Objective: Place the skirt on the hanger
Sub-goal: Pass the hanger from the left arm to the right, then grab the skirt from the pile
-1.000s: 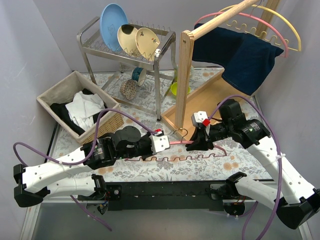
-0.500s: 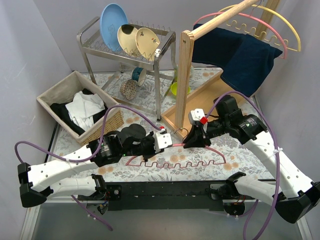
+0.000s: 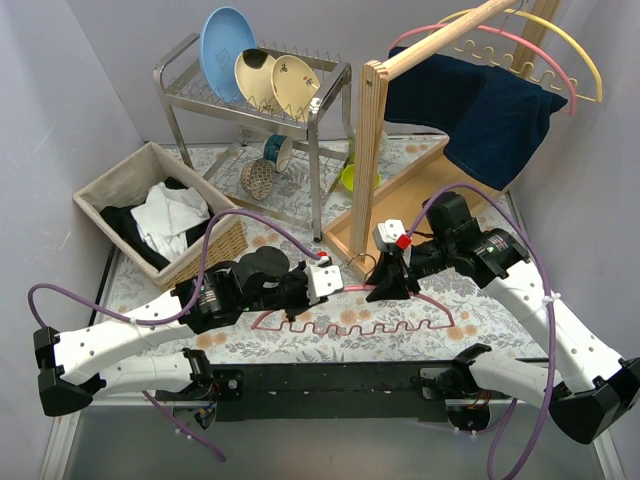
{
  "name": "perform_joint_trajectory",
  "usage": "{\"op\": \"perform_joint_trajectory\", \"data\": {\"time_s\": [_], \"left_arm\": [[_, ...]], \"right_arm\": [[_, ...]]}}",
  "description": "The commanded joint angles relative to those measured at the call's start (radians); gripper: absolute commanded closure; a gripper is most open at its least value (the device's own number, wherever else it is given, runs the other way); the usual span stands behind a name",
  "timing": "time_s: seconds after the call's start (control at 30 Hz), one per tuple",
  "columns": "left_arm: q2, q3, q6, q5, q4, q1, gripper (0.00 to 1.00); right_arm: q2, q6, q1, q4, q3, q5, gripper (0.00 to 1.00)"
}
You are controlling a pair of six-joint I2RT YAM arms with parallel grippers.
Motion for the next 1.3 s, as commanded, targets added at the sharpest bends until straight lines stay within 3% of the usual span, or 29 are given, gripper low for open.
{"op": "perform_joint_trajectory", "data": {"time_s": [0.0,0.07,0.1,0.2,0.23,0.27,0.3,0.43,0.7,0.73,0.87,0.93,0.97,1.03,1.07,1.1,1.2,1.27], "left_arm": [[-0.038,0.022,0.01,0.005,0.056,0.007,1.0],[-0.034,0.025,0.01,0.005,0.055,0.007,1.0],[-0.032,0.023,0.01,0.004,0.055,0.007,1.0],[-0.037,0.008,-0.009,-0.019,0.088,0.005,1.0],[-0.047,-0.009,-0.038,-0.033,0.12,0.007,0.93],[-0.055,-0.018,-0.067,-0.11,0.144,0.007,0.81],[-0.061,-0.023,-0.108,-0.17,0.179,0.008,0.5],[-0.113,-0.026,-0.24,-0.379,0.193,0.024,0.05],[-0.308,-0.033,-0.314,-0.655,0.2,0.036,0.02],[-0.314,-0.033,-0.314,-0.777,0.204,0.037,0.02],[-0.273,0.006,-0.276,-0.93,0.254,0.053,0.02],[-0.192,0.057,-0.268,-0.932,0.257,0.117,0.02],[-0.158,0.072,-0.277,-0.868,0.247,0.163,0.02],[-0.079,0.1,-0.349,-0.727,0.231,0.414,0.04],[-0.058,0.106,-0.387,-0.558,0.227,0.518,0.06],[-0.04,0.111,-0.424,-0.489,0.234,0.718,0.07],[-0.018,0.097,-0.561,-0.317,0.306,1.01,0.05],[0.071,0.132,-0.645,-0.259,0.296,1.111,0.02]], "right_arm": [[0.013,0.005,0.008,0.001,0.007,-0.029,0.65],[0.014,0.007,0.008,0.0,0.014,-0.042,0.79],[0.013,0.01,0.008,-0.002,0.019,-0.046,0.98],[0.002,0.043,0.008,0.024,0.019,-0.017,0.99],[-0.007,0.068,0.006,0.046,0.011,0.01,0.99],[-0.018,0.083,-0.007,0.061,0.004,0.041,0.99],[-0.045,0.102,-0.021,0.081,-0.021,0.1,0.99],[-0.133,0.152,-0.104,0.142,-0.099,0.138,0.99],[-0.186,0.182,-0.204,0.181,-0.159,0.141,0.99],[-0.186,0.182,-0.208,0.184,-0.162,0.136,0.99],[-0.179,0.182,-0.219,0.192,-0.167,0.11,0.99],[-0.179,0.183,-0.224,0.192,-0.167,0.096,0.99],[-0.18,0.182,-0.225,0.19,-0.168,0.093,0.99],[-0.183,0.183,-0.23,0.193,-0.17,0.09,0.99],[-0.186,0.183,-0.233,0.193,-0.173,0.087,0.99],[-0.191,0.183,-0.234,0.193,-0.175,0.086,0.99],[-0.202,0.185,-0.242,0.189,-0.178,0.086,0.99],[-0.2,0.185,-0.244,0.189,-0.175,0.084,0.99]]}}
